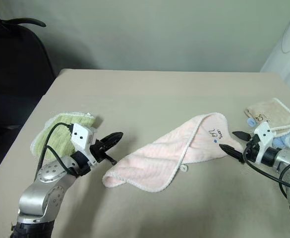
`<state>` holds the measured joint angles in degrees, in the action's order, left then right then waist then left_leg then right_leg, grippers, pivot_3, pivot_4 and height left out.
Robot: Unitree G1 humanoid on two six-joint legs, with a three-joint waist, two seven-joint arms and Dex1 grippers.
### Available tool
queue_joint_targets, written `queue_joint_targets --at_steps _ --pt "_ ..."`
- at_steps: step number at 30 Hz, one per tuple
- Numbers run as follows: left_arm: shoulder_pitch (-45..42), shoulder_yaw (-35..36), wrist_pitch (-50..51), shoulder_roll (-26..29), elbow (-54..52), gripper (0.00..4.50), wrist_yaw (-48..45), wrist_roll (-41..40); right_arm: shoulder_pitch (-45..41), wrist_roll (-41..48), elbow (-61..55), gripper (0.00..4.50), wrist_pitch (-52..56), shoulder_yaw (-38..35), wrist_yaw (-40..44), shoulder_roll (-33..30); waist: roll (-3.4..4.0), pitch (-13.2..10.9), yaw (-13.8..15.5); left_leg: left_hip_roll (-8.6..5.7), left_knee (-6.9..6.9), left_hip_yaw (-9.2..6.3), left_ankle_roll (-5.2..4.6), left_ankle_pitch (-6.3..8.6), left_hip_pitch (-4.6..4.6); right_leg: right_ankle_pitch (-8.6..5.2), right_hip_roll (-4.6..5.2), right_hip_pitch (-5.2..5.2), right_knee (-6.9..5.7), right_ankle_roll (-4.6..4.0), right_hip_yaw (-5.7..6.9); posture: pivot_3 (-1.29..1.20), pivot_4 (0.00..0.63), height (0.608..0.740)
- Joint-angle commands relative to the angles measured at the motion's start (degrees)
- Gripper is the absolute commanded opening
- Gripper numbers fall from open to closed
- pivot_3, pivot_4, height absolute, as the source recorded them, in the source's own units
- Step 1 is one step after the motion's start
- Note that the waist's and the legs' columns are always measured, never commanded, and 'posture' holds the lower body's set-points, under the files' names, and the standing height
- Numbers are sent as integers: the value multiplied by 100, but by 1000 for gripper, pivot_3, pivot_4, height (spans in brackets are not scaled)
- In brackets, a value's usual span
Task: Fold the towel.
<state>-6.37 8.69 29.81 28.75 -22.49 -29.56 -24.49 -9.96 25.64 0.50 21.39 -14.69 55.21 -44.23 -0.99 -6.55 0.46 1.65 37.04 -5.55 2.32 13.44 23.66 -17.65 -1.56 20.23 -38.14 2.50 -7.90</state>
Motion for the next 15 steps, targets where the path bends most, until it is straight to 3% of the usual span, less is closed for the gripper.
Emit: queue_joint_targets --at_steps 1,15 --pt "-90 -19 -181 -25 25 110 -7 63 -103 17 -25 4401 -179 -152 -18 -38 0 0 1 0 0 0 0 0 0 0 0 0 0 0 0 0 150 740" --pt "-179 -6 -197 19 8 110 -85 75 -397 -218 291 4401 -553 13 -176 239 0 0 -1 0 -1 -3 0 0 1 0 0 1 0 0 2 0 150 740"
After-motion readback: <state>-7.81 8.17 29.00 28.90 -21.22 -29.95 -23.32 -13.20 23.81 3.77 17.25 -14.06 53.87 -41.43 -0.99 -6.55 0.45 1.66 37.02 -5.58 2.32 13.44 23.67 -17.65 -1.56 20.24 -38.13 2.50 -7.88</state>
